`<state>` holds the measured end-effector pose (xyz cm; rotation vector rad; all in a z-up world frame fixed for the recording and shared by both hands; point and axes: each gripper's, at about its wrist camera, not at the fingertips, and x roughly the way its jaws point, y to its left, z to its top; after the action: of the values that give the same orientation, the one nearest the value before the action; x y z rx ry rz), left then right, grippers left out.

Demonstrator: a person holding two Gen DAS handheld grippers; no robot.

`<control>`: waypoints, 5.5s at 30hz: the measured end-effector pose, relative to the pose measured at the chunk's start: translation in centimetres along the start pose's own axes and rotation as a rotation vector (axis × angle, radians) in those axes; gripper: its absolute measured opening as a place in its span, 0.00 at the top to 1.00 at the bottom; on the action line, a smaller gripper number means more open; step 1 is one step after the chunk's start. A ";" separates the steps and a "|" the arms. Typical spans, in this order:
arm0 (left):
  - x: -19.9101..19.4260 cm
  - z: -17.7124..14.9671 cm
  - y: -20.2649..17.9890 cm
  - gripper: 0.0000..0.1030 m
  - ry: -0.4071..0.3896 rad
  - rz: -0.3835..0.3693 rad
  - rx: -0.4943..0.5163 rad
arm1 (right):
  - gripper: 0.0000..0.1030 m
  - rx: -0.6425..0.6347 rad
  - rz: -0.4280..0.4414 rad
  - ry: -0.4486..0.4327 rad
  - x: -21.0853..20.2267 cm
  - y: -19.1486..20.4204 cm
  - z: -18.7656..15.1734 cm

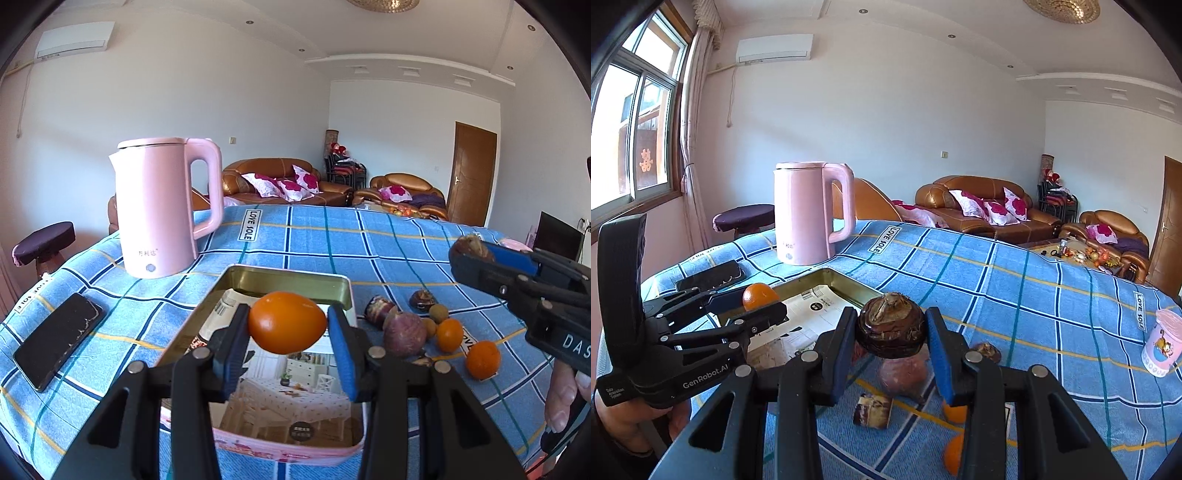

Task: Organize fruits
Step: 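Lower the orange into the tin box and open the left gripper while the right releases the mangosteen there, then move both grippers back toward the remaining fruits, then grasp the large orange with the right gripper while the left grasps the brown-and-white jar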

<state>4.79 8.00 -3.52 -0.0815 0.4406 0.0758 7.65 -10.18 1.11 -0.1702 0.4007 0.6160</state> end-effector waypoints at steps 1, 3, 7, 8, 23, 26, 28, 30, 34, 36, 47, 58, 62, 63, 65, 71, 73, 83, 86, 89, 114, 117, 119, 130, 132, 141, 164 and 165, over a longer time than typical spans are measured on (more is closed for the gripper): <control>0.2 0.2 0.2 0.57 0.005 0.003 0.003 | 0.61 -0.002 0.005 0.003 0.4 0.2 0.2; 0.6 0.4 0.7 0.57 0.013 0.011 0.006 | 0.61 -0.010 0.013 0.010 1.2 0.6 0.7; 1.4 0.6 1.5 0.57 0.037 0.025 0.010 | 0.61 -0.025 0.023 0.028 2.8 1.5 1.3; 1.7 0.6 1.7 0.57 0.044 0.027 0.010 | 0.61 -0.027 0.026 0.033 3.3 1.6 1.4; 5.1 1.4 3.2 0.57 0.112 0.050 0.030 | 0.61 -0.032 0.052 0.113 8.6 3.6 1.3; 5.5 1.4 3.6 0.57 0.123 0.057 0.028 | 0.61 -0.030 0.053 0.130 9.5 3.8 1.0; 5.5 1.3 3.7 0.57 0.128 0.060 0.029 | 0.61 -0.026 0.055 0.140 9.9 3.8 0.8; 5.7 1.2 3.7 0.57 0.134 0.060 0.031 | 0.61 -0.023 0.057 0.149 10.3 3.9 0.6; 5.9 1.0 3.6 0.57 0.146 0.061 0.032 | 0.61 -0.025 0.062 0.161 10.8 4.2 0.3; 6.0 1.1 3.6 0.57 0.150 0.064 0.033 | 0.61 -0.030 0.063 0.168 11.0 4.4 0.2; 6.7 1.1 4.1 0.57 0.181 0.068 0.032 | 0.61 -0.045 0.068 0.195 11.9 5.1 -0.3; 7.5 1.0 4.3 0.57 0.226 0.076 0.023 | 0.61 -0.045 0.065 0.228 12.9 5.1 -0.6; 7.7 0.9 4.3 0.58 0.239 0.071 0.022 | 0.61 -0.039 0.064 0.244 13.1 5.0 -0.7; 7.7 0.9 4.3 0.58 0.239 0.072 0.022 | 0.61 -0.039 0.064 0.244 13.2 5.1 -0.7; 7.7 0.9 4.3 0.58 0.239 0.073 0.023 | 0.61 -0.041 0.062 0.244 13.2 5.0 -0.7; 7.3 0.9 4.3 0.57 0.232 0.083 0.009 | 0.61 -0.038 0.068 0.244 13.2 4.8 -0.7; 6.8 0.8 4.4 0.57 0.222 0.085 -0.011 | 0.57 -0.037 0.056 0.233 12.9 4.9 -0.7; 1.8 1.3 3.3 0.06 0.086 0.071 -0.052 | 0.35 0.014 0.035 0.156 8.1 2.6 -0.2; 0.3 1.4 1.5 0.04 0.046 0.027 -0.035 | 0.32 0.009 0.003 0.129 5.1 1.2 -0.6; -0.3 1.2 -1.0 0.04 0.033 -0.007 -0.003 | 0.32 0.000 -0.079 0.121 2.4 -0.7 -1.8; 3.8 -3.5 -11.9 0.35 0.275 -0.164 0.208 | 0.39 0.177 -0.129 0.277 1.0 -7.7 -8.6; 3.9 -3.4 -11.8 0.35 0.280 -0.162 0.203 | 0.42 0.186 -0.099 0.293 1.2 -7.9 -8.7; 3.8 -3.4 -11.9 0.36 0.280 -0.163 0.207 | 0.43 0.201 -0.076 0.288 1.1 -8.1 -8.8; 4.1 -3.5 -12.7 0.55 0.273 -0.119 0.275 | 0.53 0.198 -0.036 0.305 1.2 -7.9 -8.9; 4.1 -3.6 -12.7 0.56 0.277 -0.109 0.291 | 0.53 0.218 -0.056 0.277 0.7 -8.3 -8.9; 3.6 -4.1 -14.2 0.61 0.271 -0.153 0.322 | 0.53 0.255 -0.053 0.243 0.3 -9.0 -8.8; 2.6 -3.4 -13.9 0.60 0.158 -0.161 0.258 | 0.53 0.234 -0.086 0.174 -0.8 -8.8 -8.8; 2.5 -3.4 -13.8 0.60 0.150 -0.159 0.257 | 0.53 0.229 -0.088 0.168 -0.9 -8.7 -8.7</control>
<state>6.85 -5.94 -6.78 0.1313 0.5890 -0.1446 9.39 -20.00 -6.16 -0.0201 0.6191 0.4667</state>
